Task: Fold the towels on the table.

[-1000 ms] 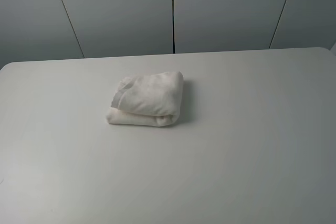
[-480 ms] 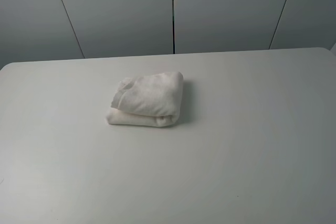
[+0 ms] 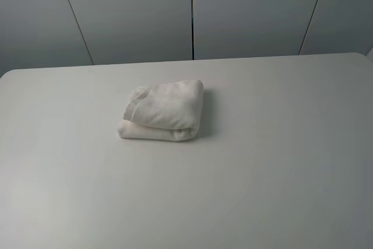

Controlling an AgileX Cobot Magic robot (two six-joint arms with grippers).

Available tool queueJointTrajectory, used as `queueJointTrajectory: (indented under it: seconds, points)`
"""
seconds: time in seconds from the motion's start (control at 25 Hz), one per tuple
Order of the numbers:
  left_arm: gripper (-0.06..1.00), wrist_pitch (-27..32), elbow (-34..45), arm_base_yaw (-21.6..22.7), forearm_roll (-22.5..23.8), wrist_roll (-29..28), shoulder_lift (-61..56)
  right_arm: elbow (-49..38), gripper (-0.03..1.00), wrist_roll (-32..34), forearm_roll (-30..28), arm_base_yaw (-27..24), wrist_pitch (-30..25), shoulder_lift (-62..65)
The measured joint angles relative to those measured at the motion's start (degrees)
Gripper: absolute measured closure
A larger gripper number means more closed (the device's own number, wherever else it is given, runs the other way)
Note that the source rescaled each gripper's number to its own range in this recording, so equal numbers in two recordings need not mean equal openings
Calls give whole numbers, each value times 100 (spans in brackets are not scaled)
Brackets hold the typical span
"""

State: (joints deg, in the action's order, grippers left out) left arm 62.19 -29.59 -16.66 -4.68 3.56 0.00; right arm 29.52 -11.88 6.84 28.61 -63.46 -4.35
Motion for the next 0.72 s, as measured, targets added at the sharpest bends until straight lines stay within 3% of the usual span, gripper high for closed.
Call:
queueJointTrajectory:
  seconds: [0.24, 0.36, 0.48, 0.64, 0.72]
  points:
    - [-1, 0, 0, 16, 14, 63, 0, 0, -3, 2, 0, 0, 0, 0]
    - [-1, -3, 0, 259, 121, -78, 0, 0, -3, 123, -23, -189, 12, 52]
    - [-1, -3, 0, 726, 157, -114, 0, 0, -3, 242, -132, -690, 21, 314]
    - [-1, -3, 0, 1416, 169, -141, 0, 0, -3, 294, -156, -1727, 21, 421]
    - [-1, -3, 0, 1515, 181, -161, 0, 0, -3, 305, -168, -2157, 21, 435]
